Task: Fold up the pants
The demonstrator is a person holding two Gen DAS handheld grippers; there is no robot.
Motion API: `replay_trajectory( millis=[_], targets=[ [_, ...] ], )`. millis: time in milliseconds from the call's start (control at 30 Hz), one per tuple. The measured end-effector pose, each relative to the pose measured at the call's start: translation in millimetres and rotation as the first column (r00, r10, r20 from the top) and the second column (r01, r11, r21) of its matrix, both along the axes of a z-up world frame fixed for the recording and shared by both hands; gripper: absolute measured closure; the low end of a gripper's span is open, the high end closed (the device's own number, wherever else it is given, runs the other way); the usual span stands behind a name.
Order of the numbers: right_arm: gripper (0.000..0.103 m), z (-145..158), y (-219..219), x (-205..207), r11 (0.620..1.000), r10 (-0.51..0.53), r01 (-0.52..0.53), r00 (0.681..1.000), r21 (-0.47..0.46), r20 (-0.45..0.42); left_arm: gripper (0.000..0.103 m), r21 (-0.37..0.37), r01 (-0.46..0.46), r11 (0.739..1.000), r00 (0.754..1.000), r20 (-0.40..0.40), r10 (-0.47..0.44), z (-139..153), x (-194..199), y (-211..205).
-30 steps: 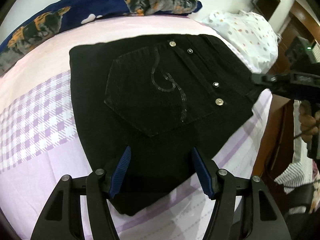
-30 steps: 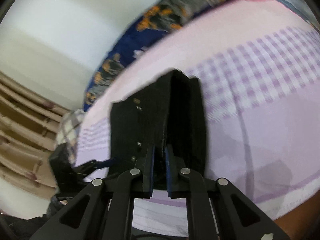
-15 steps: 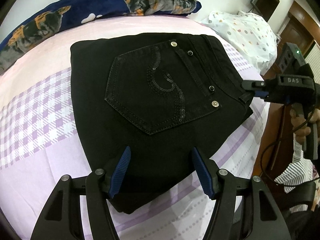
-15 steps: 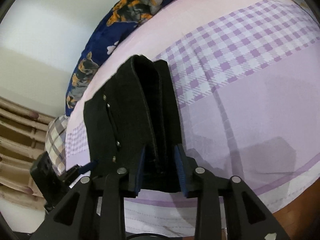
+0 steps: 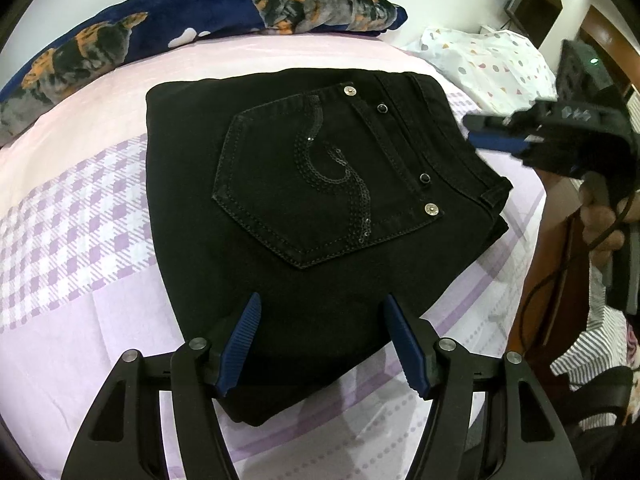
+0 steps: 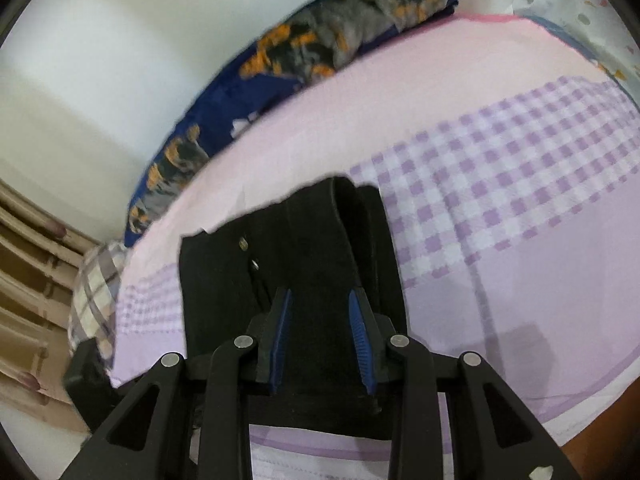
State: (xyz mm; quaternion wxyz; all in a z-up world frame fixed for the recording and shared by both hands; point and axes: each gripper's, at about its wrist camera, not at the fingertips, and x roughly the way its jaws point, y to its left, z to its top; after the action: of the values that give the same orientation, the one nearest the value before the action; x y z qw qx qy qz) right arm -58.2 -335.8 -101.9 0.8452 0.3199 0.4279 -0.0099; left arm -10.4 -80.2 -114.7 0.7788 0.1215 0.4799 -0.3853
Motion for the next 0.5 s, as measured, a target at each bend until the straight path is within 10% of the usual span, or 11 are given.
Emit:
replay_trajectory(
  millis=[500],
  targets=[
    [0.081, -18, -3, -12, 0.999, -0.003, 0.004, 1.0, 0.041, -0.024, 0.038, -0.116, -0.071, 0.991, 0.996, 0.04, 0.076, 26, 16, 24]
  ],
)
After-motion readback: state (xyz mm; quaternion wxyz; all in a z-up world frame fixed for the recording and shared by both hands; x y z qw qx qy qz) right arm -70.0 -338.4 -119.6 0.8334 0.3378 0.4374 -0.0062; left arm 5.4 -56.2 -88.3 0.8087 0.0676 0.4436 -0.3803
